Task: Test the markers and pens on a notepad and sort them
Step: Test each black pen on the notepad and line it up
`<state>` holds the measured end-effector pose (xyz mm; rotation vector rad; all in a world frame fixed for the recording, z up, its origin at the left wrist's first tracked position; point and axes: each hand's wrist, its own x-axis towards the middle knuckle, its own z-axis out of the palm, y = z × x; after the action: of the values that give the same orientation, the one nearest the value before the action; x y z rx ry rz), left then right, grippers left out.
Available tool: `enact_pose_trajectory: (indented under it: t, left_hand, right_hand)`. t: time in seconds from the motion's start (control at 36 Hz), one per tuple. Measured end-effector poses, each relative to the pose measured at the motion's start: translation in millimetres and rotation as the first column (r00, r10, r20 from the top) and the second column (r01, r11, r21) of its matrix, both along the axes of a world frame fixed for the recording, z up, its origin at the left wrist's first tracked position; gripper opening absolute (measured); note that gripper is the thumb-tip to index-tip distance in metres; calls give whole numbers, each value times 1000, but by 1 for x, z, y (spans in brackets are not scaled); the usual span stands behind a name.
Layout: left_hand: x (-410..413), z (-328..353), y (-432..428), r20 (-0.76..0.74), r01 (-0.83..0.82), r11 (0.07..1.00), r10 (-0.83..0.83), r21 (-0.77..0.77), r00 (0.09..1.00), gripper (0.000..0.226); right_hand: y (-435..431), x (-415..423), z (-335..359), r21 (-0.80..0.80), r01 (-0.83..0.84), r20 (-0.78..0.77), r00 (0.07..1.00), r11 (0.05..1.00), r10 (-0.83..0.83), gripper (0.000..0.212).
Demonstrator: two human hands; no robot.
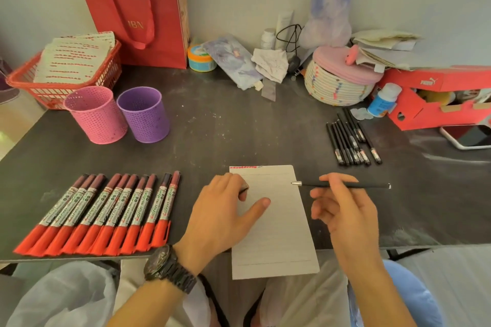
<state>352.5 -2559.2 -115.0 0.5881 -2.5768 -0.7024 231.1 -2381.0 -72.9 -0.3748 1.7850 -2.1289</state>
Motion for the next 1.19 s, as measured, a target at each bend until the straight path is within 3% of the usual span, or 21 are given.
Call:
enact_pose_trajectory:
  t: [0.17, 0.28, 0.39, 0.53, 0.69, 1.19]
  left_hand:
    - [-14, -11, -15, 61, -2, 999, 5, -41, 998, 36]
    - [-17, -18, -14, 132, -1, 1000, 5, -30, 991, 62]
    - [-17, -19, -16, 115, -8, 999, 13, -47, 993, 60]
    - [-18, -19, -17, 111, -12, 999, 17, -43, 994, 54]
    - [-19, -21, -17, 101, -36, 998, 41, -47, 994, 53]
    - [-23, -21, -17, 129, -75, 996, 80, -47, 988, 50]
  right_hand:
    - [-34, -33, -3, 134, -37, -35, 999, 990, 42, 17]
    - [-57, -49, -9, 217, -89, -26, 995, 972, 97, 10]
    - [-81, -61, -14, 292, -123, -50, 988, 948, 144, 17]
    - [-105, -73, -22, 409, -48, -191, 972, 911, 137, 30]
    - [-110, -74, -46, 451, 66, -355, 928, 890, 111, 36]
    - [-112, -77, -52, 504, 64, -372, 916, 861, 150, 27]
